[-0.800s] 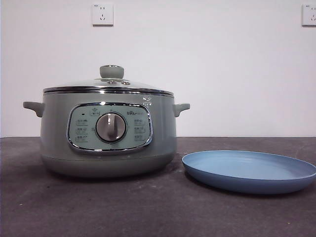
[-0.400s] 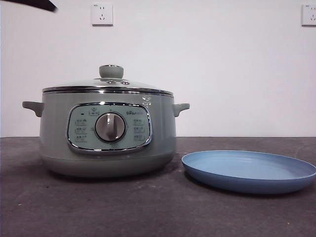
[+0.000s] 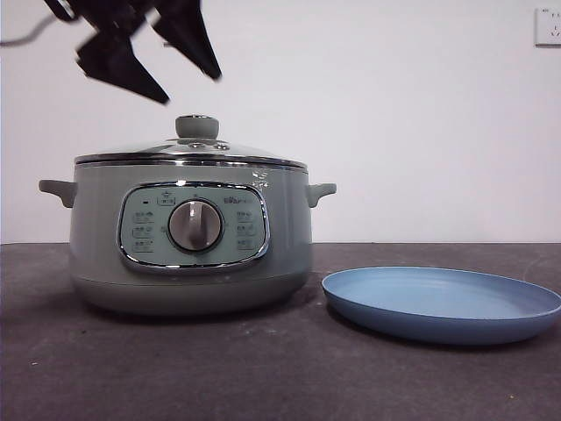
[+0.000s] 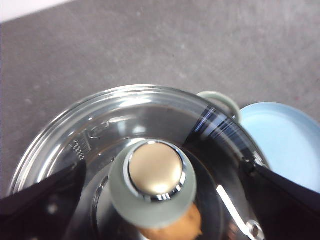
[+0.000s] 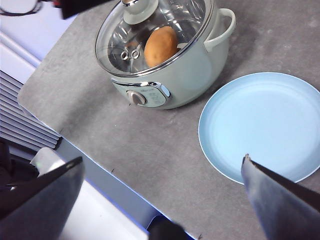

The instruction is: Take the potato out from the steamer,put the potato on the plate,close the lid

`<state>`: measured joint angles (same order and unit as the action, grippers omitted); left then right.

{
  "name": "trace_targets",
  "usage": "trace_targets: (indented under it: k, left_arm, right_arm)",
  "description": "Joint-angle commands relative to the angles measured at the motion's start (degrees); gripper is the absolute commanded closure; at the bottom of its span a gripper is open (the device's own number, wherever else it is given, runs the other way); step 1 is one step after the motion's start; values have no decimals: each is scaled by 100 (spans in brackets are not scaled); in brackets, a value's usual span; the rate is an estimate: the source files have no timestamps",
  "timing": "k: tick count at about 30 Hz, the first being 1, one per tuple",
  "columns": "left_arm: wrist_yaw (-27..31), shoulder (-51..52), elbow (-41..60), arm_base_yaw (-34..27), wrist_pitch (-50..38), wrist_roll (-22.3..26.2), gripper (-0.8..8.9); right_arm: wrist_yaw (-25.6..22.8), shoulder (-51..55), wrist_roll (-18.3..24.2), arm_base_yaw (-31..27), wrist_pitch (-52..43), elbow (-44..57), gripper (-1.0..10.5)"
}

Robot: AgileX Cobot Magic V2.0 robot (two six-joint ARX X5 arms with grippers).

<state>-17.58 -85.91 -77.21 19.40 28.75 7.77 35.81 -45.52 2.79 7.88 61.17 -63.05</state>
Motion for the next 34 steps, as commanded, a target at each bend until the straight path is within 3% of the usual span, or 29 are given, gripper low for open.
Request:
trace_targets:
  k: [1, 10, 12, 14, 19, 34]
  left_arm:
    - [79, -297, -55, 63, -118, 149, 208]
    - [122, -656, -55, 223, -208, 149, 250]
    - [155, -656, -55, 282, -116, 144, 458]
    - [151, -654, -55, 284, -39, 136, 605]
    - [138, -651, -55, 315, -44, 125, 810]
    - [111, -22, -98, 289, -219, 35, 826]
  right_arm:
    - [7, 13, -37, 13, -22, 2, 286]
    - [-15, 13, -35, 13, -22, 2, 286]
    - [-15, 13, -35, 13, -24, 2, 286]
    - [-15, 13, -35, 13, -24, 2, 286]
    - [-17, 13, -35, 13, -22, 2, 285]
    - [-11, -321, -125, 17, -234, 2, 286]
